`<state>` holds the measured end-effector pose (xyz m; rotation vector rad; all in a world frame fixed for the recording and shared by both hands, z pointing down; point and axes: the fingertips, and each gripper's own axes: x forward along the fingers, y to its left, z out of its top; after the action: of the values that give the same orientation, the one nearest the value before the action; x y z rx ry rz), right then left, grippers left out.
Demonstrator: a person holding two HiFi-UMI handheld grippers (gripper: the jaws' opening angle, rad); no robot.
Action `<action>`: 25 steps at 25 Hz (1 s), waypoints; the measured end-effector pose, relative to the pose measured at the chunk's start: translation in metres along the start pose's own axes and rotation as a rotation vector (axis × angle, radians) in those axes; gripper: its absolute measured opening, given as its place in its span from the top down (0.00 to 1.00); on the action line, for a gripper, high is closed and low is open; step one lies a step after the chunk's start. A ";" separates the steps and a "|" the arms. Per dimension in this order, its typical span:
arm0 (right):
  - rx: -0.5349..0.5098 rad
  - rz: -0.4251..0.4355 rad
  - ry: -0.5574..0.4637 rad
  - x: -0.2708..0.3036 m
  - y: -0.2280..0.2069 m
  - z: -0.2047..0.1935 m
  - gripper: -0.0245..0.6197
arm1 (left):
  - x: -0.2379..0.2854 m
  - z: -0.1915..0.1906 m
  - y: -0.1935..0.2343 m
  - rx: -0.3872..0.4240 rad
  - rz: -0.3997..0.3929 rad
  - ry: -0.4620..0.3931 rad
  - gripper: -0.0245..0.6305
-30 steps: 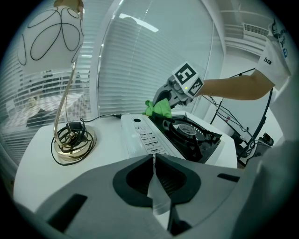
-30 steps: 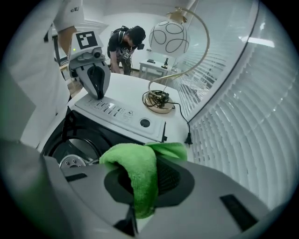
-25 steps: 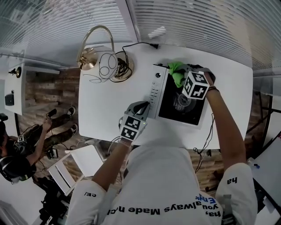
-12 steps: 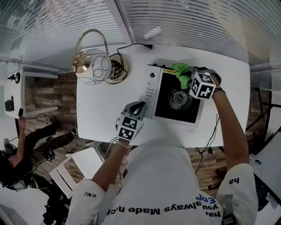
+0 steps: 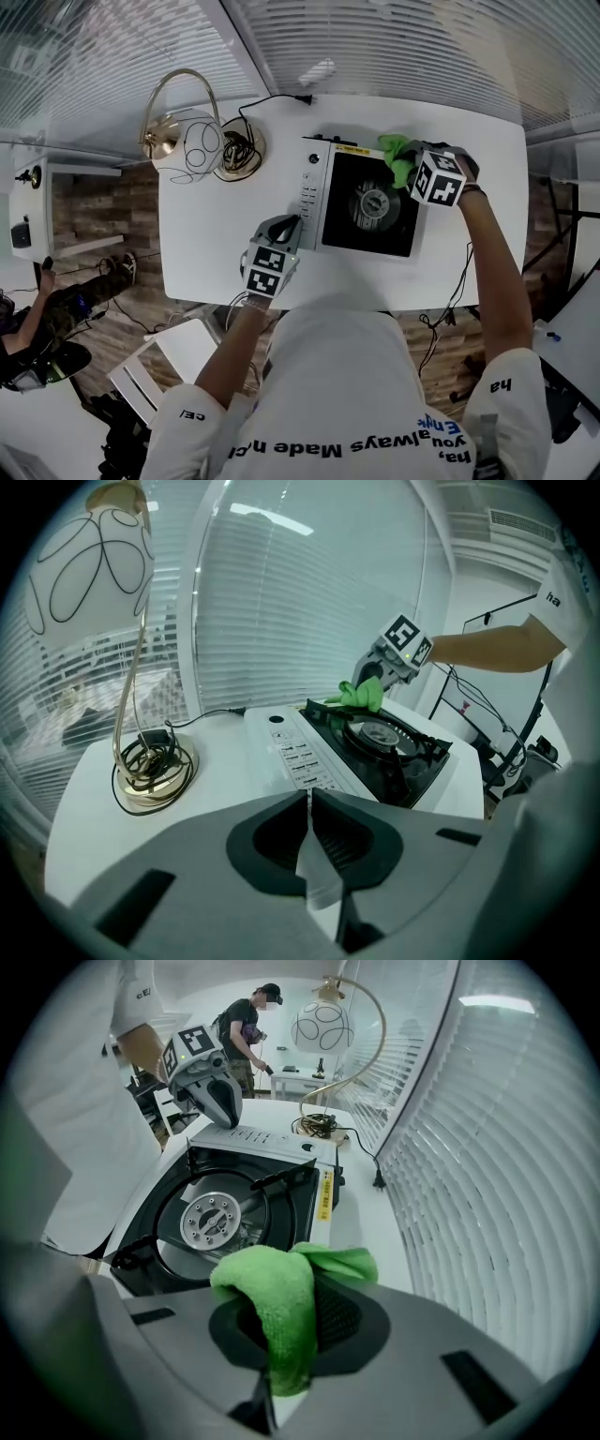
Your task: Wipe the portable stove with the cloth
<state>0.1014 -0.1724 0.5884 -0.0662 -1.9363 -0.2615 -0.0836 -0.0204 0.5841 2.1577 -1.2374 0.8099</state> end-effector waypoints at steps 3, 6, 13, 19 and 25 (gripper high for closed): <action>-0.001 -0.002 0.022 -0.003 0.002 -0.009 0.90 | 0.000 0.000 0.001 0.002 0.004 0.003 0.93; -0.008 -0.026 0.035 -0.007 0.001 -0.015 0.90 | 0.001 0.000 0.000 0.000 0.008 0.006 0.93; 0.097 -0.270 -0.054 -0.064 -0.019 -0.023 0.90 | 0.002 -0.001 0.001 -0.001 0.017 0.010 0.93; 0.166 -0.297 0.018 -0.069 -0.002 -0.067 0.90 | 0.002 -0.001 0.001 0.006 0.021 0.014 0.93; 0.201 -0.196 0.062 -0.032 0.036 -0.083 0.90 | 0.002 -0.001 0.000 0.013 0.024 0.022 0.93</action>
<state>0.1948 -0.1529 0.5935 0.2626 -1.8993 -0.1942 -0.0828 -0.0209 0.5860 2.1423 -1.2521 0.8512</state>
